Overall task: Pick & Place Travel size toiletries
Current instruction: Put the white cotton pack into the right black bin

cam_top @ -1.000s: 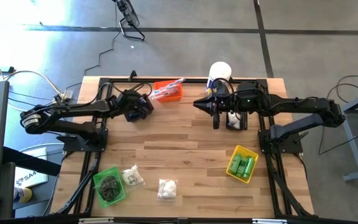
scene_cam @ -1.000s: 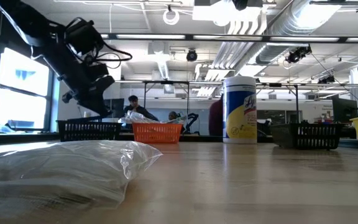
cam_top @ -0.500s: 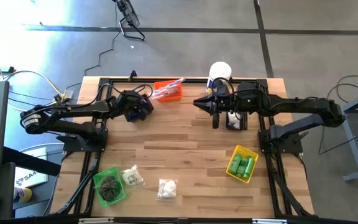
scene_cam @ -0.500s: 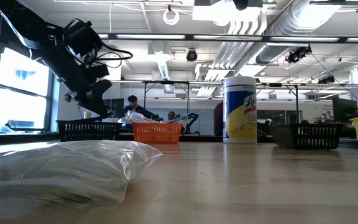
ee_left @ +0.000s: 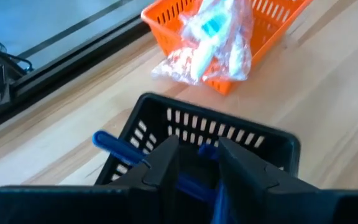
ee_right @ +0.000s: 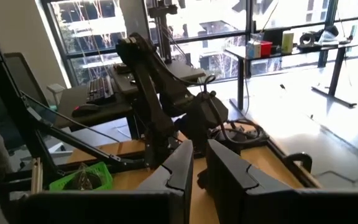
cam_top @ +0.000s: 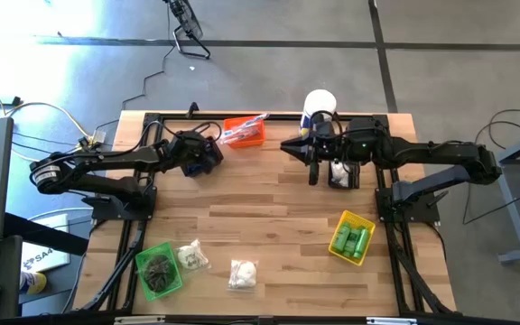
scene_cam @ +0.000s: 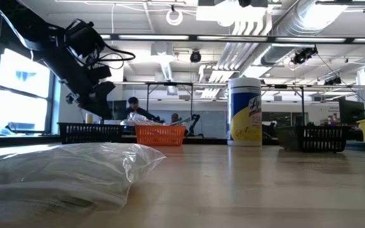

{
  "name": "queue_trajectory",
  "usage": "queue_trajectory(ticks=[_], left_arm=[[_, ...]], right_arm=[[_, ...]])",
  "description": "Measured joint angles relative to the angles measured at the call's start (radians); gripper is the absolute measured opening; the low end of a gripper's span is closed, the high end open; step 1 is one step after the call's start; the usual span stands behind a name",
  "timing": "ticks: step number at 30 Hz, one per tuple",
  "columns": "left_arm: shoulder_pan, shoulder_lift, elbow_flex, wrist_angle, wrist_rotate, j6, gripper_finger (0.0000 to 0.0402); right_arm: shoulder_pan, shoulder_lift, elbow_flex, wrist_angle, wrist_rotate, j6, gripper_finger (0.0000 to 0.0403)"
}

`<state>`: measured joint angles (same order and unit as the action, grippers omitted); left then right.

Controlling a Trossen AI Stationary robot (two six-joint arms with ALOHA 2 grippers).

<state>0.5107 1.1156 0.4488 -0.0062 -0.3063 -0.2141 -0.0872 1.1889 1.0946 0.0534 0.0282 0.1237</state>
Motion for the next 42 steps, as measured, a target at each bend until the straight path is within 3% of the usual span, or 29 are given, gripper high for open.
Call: queue_trajectory(ticks=[15, 19, 25, 34, 42], left_arm=[[-0.001, 0.0, 0.001, 0.087, 0.047, -0.103, 0.0118], [-0.001, -0.001, 0.022, 0.142, 0.144, -0.232, 0.0118], [-0.01, -0.002, 0.082, 0.13, 0.304, -0.251, 0.0118], [-0.174, -0.002, 0.126, 0.093, 0.327, -0.265, 0.0118], [-0.339, -0.032, 0.13, 0.039, 0.247, -0.314, 0.0118]], right_arm=[[-0.001, 0.0, 0.0, 0.123, 0.113, -0.172, 0.0038], [-0.001, 0.01, 0.0, 0.145, 0.128, -0.208, 0.0038], [-0.024, 0.01, 0.0, 0.157, 0.156, -0.226, 0.0038], [-0.061, 0.01, 0.0, 0.184, 0.154, -0.194, 0.0038], [-0.06, 0.01, 0.0, 0.198, 0.154, -0.182, 0.0038]])
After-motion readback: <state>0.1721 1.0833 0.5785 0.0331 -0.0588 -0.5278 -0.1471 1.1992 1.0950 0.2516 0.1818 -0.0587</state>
